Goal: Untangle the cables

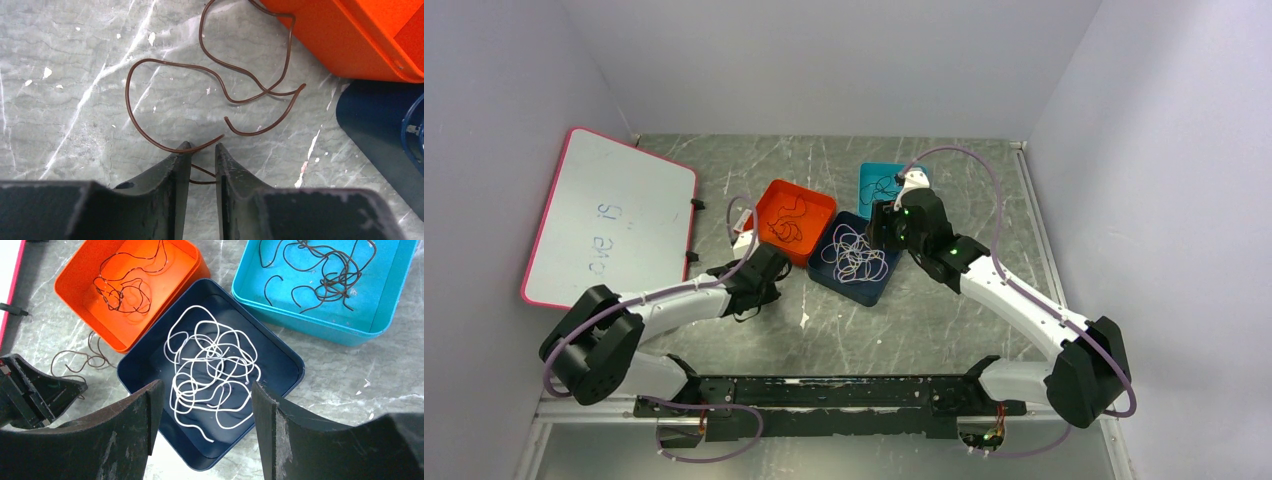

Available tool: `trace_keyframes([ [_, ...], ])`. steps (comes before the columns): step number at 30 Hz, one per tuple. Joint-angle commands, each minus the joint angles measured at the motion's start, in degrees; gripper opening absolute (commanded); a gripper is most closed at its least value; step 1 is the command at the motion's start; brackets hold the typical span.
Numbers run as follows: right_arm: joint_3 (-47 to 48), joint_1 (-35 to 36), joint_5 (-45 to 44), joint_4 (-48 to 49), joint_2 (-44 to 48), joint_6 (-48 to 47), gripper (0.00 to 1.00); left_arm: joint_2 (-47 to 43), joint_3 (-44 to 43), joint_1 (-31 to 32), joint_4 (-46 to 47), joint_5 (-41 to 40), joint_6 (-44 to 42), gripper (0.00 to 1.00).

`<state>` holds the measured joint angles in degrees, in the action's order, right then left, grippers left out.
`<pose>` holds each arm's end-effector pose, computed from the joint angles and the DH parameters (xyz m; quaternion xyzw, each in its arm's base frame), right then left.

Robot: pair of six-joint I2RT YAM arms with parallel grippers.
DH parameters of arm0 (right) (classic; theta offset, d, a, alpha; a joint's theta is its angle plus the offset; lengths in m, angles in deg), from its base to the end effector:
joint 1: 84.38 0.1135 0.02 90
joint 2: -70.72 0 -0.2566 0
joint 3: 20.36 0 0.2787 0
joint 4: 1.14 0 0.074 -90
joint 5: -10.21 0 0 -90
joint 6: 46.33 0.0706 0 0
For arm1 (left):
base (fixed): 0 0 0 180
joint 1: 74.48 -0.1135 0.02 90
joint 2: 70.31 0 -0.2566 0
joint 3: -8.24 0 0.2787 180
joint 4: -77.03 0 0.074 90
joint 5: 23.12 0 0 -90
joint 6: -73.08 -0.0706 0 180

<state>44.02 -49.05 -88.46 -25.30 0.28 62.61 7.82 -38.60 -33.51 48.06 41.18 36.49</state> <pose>0.2799 0.1853 0.2535 -0.0859 0.8610 0.1683 0.4721 0.2267 -0.1563 0.1004 -0.1588 0.9306 -0.0375 0.3277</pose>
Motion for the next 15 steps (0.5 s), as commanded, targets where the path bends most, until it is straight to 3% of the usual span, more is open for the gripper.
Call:
trace_keyframes([
  [1,-0.7,0.3,-0.1,0.5,-0.1,0.2,0.67,-0.1,0.1,0.3,1.2,-2.1,-0.8,0.26],
  [6,-0.4,0.2,-0.2,0.4,-0.1,0.0,0.67,-1.0,-0.3,0.4,-0.3,-2.6,-2.5,0.08],
  [10,-0.7,0.2,1.4,1.7,0.5,-0.5,0.67,-5.2,-0.3,0.4,-1.3,-2.0,-5.2,0.07],
  [15,-3.6,0.3,9.6,8.0,3.3,-3.0,0.67,-12.2,-0.3,0.4,-3.4,-2.3,-9.0,0.07],
])
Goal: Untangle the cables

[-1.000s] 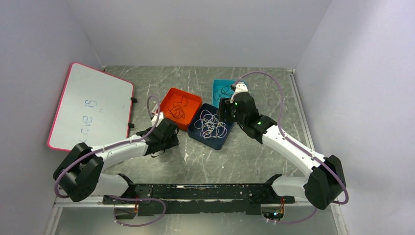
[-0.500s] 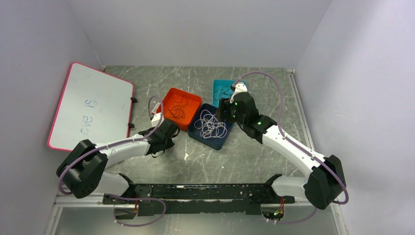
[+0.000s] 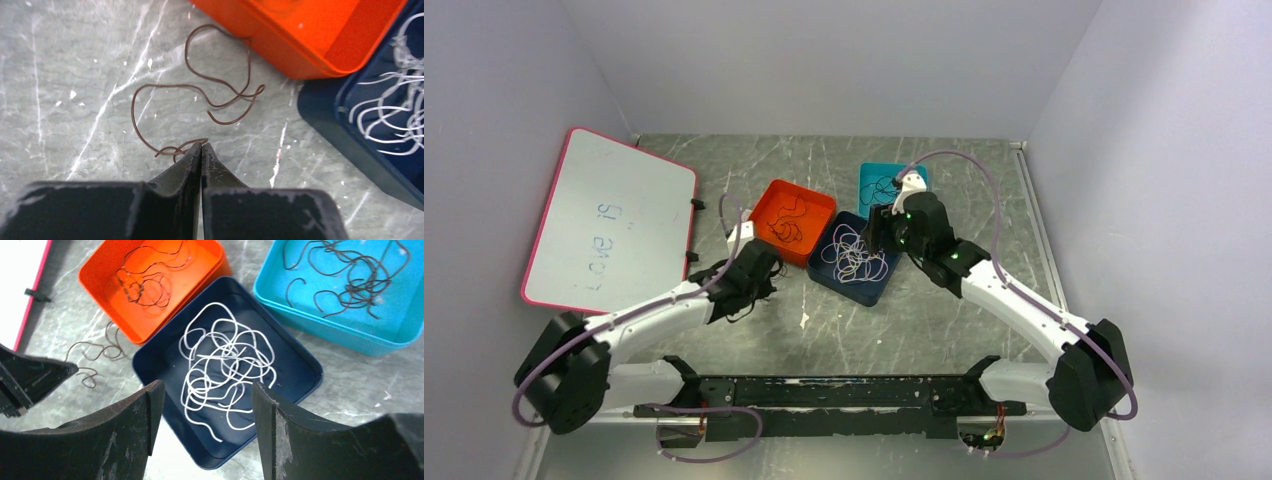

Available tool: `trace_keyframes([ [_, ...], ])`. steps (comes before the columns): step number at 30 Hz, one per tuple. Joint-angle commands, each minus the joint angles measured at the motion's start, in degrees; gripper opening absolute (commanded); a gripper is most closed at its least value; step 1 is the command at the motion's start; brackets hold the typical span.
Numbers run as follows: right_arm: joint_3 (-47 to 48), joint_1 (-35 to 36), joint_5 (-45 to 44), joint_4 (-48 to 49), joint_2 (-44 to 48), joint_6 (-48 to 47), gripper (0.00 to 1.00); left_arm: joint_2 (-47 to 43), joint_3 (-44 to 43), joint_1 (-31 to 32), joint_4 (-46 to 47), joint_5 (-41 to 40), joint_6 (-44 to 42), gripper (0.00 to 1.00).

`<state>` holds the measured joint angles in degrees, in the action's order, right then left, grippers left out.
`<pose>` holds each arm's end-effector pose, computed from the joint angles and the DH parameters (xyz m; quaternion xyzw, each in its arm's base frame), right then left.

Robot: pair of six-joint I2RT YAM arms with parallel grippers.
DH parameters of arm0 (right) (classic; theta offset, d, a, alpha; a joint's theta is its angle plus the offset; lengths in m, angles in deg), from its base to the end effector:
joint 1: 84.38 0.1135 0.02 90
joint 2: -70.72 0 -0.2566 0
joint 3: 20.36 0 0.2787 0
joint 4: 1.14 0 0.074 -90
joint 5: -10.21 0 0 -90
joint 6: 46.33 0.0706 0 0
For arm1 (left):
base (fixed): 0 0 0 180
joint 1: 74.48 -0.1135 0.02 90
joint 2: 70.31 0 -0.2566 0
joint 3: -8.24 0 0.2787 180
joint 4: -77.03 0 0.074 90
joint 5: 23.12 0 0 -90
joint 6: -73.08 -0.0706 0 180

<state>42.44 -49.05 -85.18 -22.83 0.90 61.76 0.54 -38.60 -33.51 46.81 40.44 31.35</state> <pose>0.2768 0.1881 0.2510 -0.1051 0.8533 0.1927 0.4730 0.2249 -0.1537 0.1312 -0.1291 0.9201 -0.0551 0.3657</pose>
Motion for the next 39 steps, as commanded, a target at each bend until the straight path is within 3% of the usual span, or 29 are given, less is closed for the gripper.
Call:
trace_keyframes([
  [1,-2.2,0.3,7.7,6.3,3.0,-2.7,0.67,-6.2,-0.5,0.4,-3.4,-1.9,-4.1,0.07],
  [5,-1.2,1.1,11.6,7.4,1.9,-3.7,0.67,-9.6,-0.8,0.3,-6.7,-3.6,-3.5,0.08],
  [6,-0.7,1.6,12.0,7.3,1.2,-3.7,0.67,-10.0,-0.8,0.4,-7.8,-3.9,-2.2,0.12],
  [12,1.9,7.1,9.6,6.8,-3.7,-3.8,0.67,-9.7,-1.6,-0.1,-13.0,-4.8,5.6,0.6],
  [16,2.2,9.4,7.5,7.5,-4.8,-3.2,0.68,-9.5,-1.6,-1.2,-15.3,-3.1,11.3,0.75],
  [25,3.1,10.4,5.3,6.1,-5.1,-4.3,0.68,-13.5,6.3,-15.1,1.1,12.7,9.8,0.81],
  [39,2.2,10.5,2.9,5.0,-3.7,-4.8,0.68,-4.2,6.2,-18.5,9.9,20.9,9.6,0.6],
])
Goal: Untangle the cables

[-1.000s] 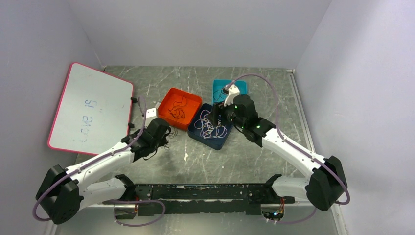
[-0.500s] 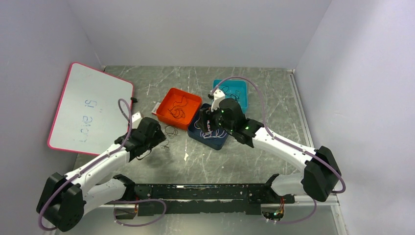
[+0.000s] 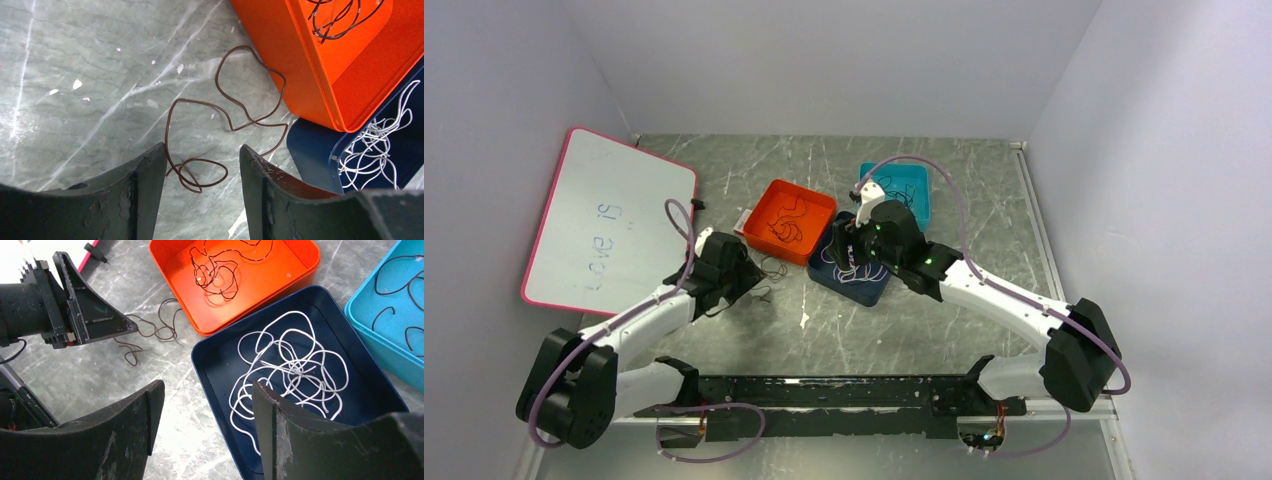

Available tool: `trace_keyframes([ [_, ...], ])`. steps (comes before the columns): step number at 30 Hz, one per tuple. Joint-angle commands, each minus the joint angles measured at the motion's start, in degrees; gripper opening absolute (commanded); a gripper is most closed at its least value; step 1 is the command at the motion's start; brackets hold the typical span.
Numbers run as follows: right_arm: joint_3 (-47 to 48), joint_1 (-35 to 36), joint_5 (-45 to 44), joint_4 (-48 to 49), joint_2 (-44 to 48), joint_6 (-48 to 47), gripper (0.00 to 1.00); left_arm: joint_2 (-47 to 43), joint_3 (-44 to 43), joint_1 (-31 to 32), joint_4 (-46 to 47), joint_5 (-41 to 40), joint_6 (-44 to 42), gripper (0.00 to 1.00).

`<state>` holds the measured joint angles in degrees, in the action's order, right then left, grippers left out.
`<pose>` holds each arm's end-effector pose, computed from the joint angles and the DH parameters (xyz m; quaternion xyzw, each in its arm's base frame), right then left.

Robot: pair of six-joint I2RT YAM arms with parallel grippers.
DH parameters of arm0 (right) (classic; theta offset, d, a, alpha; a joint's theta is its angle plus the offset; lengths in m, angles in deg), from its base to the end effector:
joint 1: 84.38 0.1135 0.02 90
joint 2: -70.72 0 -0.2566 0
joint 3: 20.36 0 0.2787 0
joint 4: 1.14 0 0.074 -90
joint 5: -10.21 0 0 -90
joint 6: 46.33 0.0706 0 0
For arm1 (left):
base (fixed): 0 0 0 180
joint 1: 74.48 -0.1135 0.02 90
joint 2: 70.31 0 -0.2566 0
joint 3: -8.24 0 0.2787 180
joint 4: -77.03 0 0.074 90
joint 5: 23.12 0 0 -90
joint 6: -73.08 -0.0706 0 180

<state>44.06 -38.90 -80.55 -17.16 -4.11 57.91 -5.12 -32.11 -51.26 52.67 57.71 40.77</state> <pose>0.2506 0.2535 0.2464 -0.2255 0.8196 0.2574 0.4596 0.2426 -0.0918 0.1206 -0.3034 0.8841 -0.1684 0.3130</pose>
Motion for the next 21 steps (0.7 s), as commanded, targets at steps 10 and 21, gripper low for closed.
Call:
trace_keyframes([
  [10,0.7,0.4,-1.9,-1.1,1.3,-1.1,0.68,1.5,1.7,-1.4,6.2,3.3,-0.7,0.36],
  [21,-1.2,0.5,-3.1,1.0,4.4,-1.0,0.68,-1.8,-5.9,-1.4,-2.8,-3.7,-11.9,0.07],
])
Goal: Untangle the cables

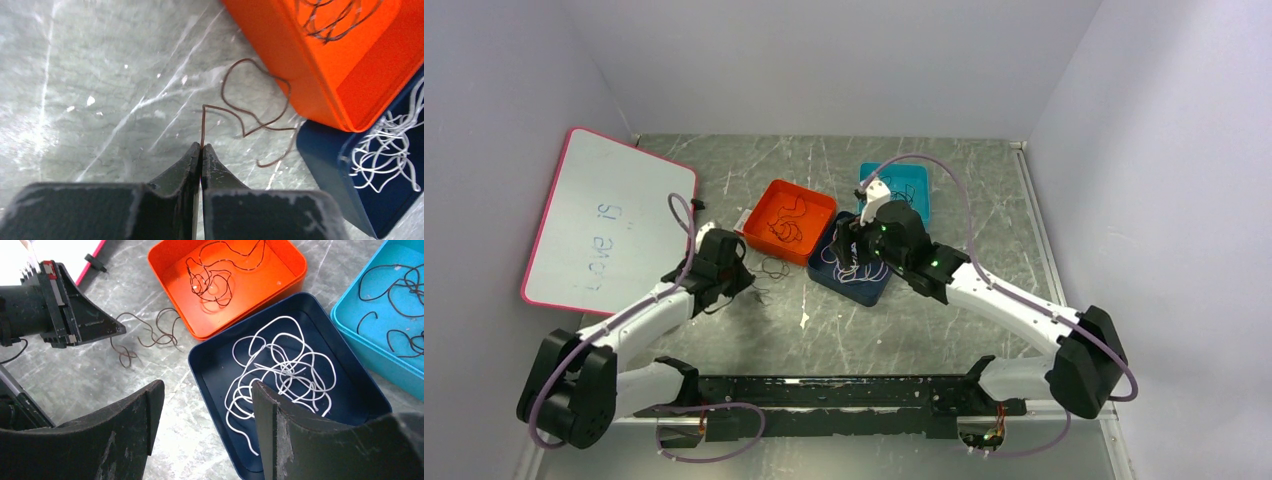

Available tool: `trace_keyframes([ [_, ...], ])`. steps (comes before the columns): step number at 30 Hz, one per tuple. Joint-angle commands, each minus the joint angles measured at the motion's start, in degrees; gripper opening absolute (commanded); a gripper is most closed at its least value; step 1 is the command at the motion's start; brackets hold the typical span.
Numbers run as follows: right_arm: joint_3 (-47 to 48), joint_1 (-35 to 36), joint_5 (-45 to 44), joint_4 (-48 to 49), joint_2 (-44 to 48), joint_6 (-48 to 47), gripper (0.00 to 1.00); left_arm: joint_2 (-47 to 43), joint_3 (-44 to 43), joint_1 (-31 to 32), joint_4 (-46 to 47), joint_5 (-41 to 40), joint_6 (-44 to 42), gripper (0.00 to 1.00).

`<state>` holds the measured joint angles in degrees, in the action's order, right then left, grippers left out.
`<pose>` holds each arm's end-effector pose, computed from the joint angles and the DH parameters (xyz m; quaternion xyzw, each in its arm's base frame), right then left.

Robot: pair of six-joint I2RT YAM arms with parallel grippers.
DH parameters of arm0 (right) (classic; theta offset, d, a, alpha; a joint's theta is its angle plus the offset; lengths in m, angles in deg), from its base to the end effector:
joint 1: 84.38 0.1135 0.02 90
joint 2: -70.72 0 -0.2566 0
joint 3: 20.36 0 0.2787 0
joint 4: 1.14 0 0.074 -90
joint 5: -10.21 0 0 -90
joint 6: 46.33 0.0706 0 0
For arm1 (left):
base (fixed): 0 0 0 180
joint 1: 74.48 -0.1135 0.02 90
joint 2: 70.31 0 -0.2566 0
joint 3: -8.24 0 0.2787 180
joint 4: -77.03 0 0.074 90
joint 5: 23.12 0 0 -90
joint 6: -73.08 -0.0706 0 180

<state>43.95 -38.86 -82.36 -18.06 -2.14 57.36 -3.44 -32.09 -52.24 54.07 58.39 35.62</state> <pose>0.2478 0.2478 0.2551 -0.2203 0.8163 0.2472 0.4734 0.2464 -0.0895 0.1156 -0.2693 0.8964 -0.1544 0.3164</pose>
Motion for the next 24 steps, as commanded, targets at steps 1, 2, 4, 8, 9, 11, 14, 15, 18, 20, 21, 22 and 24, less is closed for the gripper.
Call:
trace_keyframes([
  [1,-1.6,0.4,-1.4,2.7,2.9,-0.3,0.68,-4.2,-7.5,-0.4,-5.7,-5.0,-8.7,0.07],
  [2,-2.1,0.5,-1.9,3.4,3.5,-0.1,0.68,-4.8,-9.1,-0.4,-6.9,-5.5,-10.7,0.07],
  [4,-3.4,0.5,-3.2,5.3,4.9,0.5,0.68,-5.4,-12.9,-0.5,-9.4,-5.6,-15.4,0.07],
  [8,-7.7,0.5,-5.3,13.0,8.2,0.8,0.68,-5.1,-20.9,-0.4,-14.7,-4.0,-25.5,0.07],
  [9,-8.6,0.5,-5.2,15.0,8.9,0.4,0.68,-5.0,-22.8,-0.4,-16.0,-4.0,-27.4,0.07],
  [11,-10.0,0.5,-4.5,18.3,10.0,-1.0,0.68,-5.4,-26.2,-0.4,-17.9,-2.8,-32.0,0.07],
  [14,-11.5,0.5,-2.0,23.3,11.2,-4.2,0.69,-7.2,-29.7,-0.4,-17.6,4.0,-40.6,0.07],
  [15,-12.3,0.5,-0.3,25.5,11.9,-5.9,0.69,-8.1,-30.7,-0.4,-16.9,7.4,-42.7,0.07],
  [18,-15.0,0.5,5.6,32.6,13.2,-9.7,0.68,-9.3,-34.8,-0.4,-17.2,18.0,-48.4,0.07],
  [20,-15.3,0.5,8.8,34.8,13.7,-12.1,0.68,-8.7,-38.0,-0.4,-18.5,22.8,-50.9,0.07],
  [21,-15.1,0.5,10.4,35.0,13.8,-13.3,0.68,-8.4,-39.6,-0.4,-19.4,24.5,-52.1,0.07],
  [22,-14.8,0.5,11.8,35.1,13.8,-14.6,0.68,-8.1,-40.9,-0.4,-19.9,25.6,-52.7,0.07],
  [24,-14.6,0.5,14.0,36.0,13.6,-15.8,0.68,-7.9,-41.7,-0.3,-20.0,27.7,-54.6,0.07],
])
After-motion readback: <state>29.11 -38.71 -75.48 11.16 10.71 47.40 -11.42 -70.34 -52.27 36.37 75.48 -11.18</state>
